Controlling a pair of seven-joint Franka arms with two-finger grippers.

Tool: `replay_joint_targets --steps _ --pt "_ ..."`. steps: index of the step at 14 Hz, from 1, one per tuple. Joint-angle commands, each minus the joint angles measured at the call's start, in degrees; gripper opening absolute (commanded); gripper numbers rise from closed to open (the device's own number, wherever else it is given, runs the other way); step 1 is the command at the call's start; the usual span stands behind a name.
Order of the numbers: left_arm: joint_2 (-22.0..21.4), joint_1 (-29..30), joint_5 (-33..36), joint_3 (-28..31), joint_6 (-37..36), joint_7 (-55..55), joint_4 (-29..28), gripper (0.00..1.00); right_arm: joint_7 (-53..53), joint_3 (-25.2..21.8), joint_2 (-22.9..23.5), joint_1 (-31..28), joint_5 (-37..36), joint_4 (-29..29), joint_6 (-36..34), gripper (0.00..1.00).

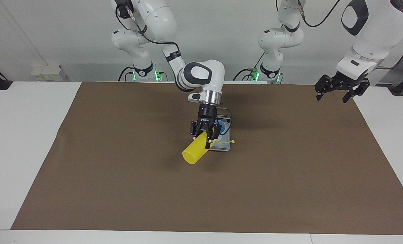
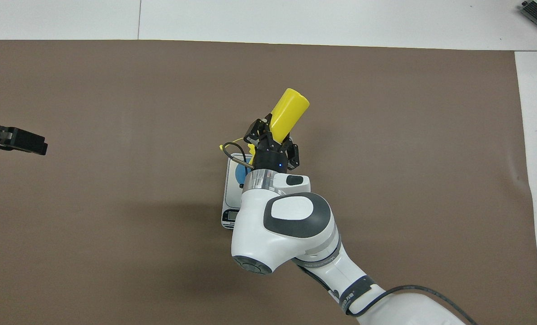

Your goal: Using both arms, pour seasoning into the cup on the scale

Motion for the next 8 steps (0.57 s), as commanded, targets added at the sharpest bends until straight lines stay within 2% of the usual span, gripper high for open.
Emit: replay_joint_targets --steps 1,8 --pt "-1.44 0.56 0.90 -0.29 0.02 0.72 -1.32 1.00 1.55 0.24 -2.87 -2.58 1.24 -0.81 3.46 0.00" --pt "-1.44 0.56 0.90 -0.29 0.02 0.72 -1.32 1.00 1.28 0.24 -4.46 -6.45 11.26 -0.90 6.89 0.00"
